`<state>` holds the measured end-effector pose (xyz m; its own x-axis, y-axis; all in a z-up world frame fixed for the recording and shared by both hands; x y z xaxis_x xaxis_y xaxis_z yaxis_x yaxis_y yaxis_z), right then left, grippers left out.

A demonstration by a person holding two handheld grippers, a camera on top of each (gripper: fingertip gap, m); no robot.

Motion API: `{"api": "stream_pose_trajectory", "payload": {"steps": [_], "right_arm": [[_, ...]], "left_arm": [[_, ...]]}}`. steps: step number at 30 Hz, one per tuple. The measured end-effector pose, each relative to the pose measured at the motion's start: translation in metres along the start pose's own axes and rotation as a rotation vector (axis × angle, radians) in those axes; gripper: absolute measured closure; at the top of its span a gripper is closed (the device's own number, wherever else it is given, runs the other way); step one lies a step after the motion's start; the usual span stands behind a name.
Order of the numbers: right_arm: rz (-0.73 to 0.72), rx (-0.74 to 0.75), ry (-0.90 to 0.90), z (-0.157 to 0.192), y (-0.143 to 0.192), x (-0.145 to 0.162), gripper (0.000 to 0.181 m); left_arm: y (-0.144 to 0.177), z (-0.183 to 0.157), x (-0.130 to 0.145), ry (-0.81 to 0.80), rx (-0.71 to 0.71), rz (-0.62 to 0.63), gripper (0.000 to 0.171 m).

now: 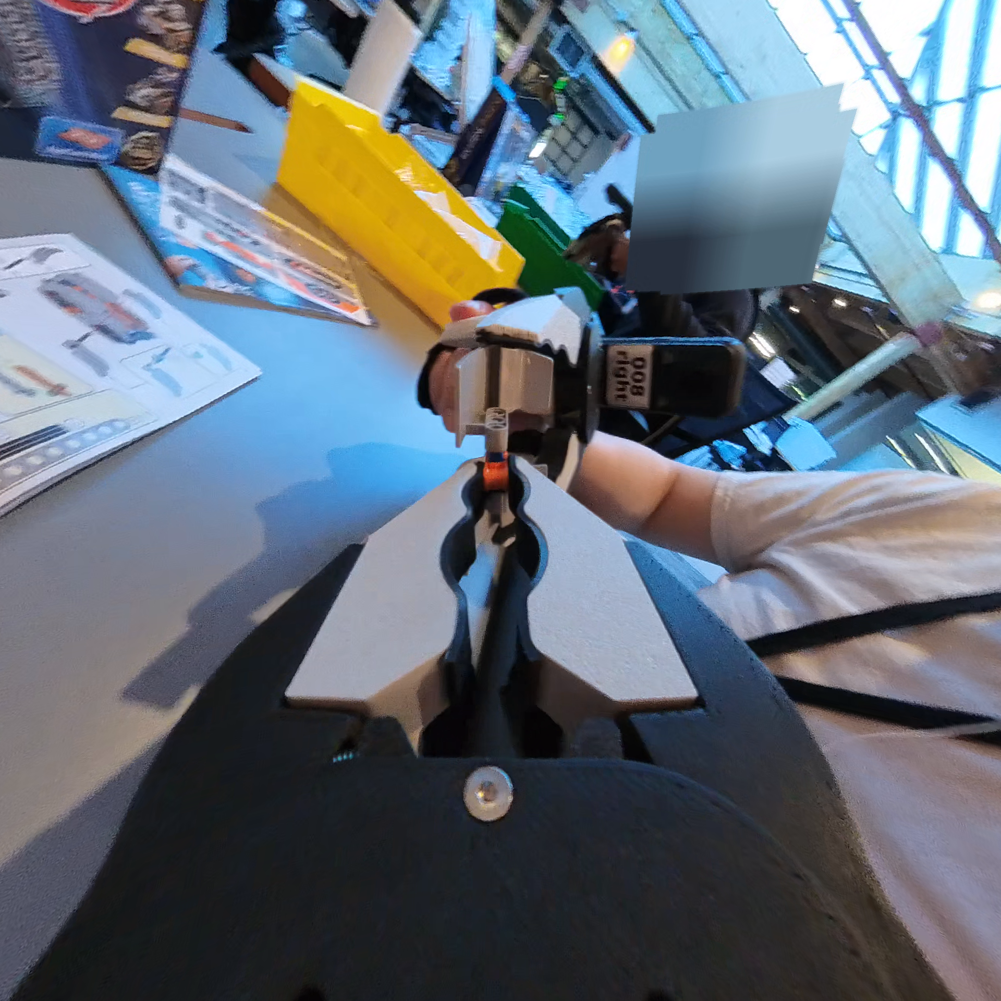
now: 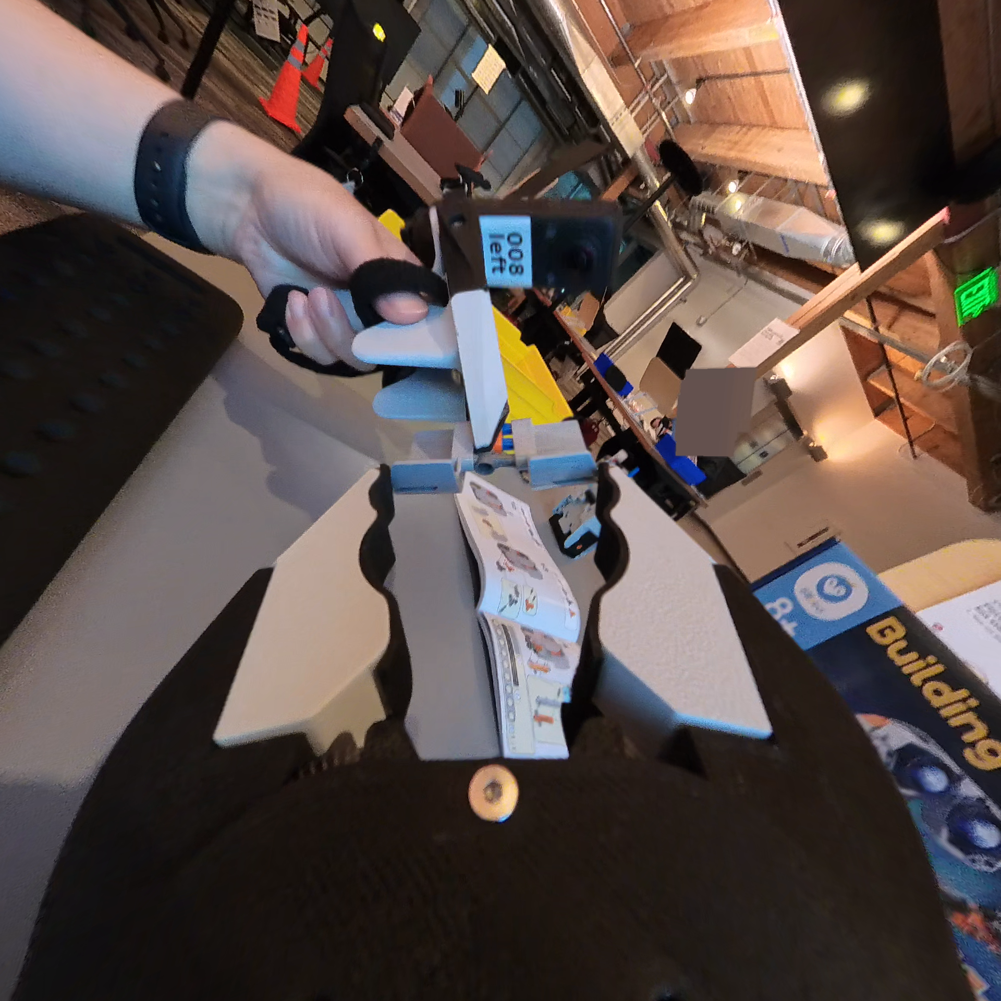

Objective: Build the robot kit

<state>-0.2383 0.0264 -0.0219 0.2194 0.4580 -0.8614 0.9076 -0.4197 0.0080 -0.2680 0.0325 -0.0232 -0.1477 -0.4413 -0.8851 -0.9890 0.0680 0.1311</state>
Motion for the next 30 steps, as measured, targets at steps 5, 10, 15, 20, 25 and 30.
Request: {"api": "stream_pose_trajectory", "payload": {"steps": [5,10,15,20,25,30], "right_arm": [[0.131,0.065,-0.185,-0.022,-0.001,0.039,0.085],[0.243,0.231,-0.204,-0.048,0.012,0.072,0.091],[0.323,0.279,-0.195,-0.047,0.01,0.084,0.094],[0.347,0.267,-0.159,-0.04,0.007,0.083,0.096],[0.36,0.26,-0.161,-0.04,0.008,0.086,0.097],[0.38,0.273,-0.2,-0.044,0.013,0.082,0.104]], "left_arm": [[0.015,0.043,-0.008,-0.174,-0.414,0.112,0.166],[0.065,0.081,-0.038,-0.595,-1.169,0.482,0.167],[0.062,0.072,-0.058,-0.776,-1.357,0.599,0.166],[0.053,0.064,-0.061,-0.768,-1.325,0.57,0.167],[0.054,0.062,-0.061,-0.744,-1.308,0.556,0.167],[0.04,0.06,-0.048,-0.583,-1.105,0.442,0.167]]}}
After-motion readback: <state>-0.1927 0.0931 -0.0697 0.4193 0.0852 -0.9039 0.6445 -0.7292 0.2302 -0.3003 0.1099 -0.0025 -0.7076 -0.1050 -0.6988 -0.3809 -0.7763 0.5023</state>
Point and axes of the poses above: each gripper's, where its closed fingertips meet, y back along the fingers, x out of its underside, z = x × y across the jaws, the point moved 2 cm from there along y, back along the fingers, and after that the axes turned 13 degrees about -y, right-handed, at the moved point
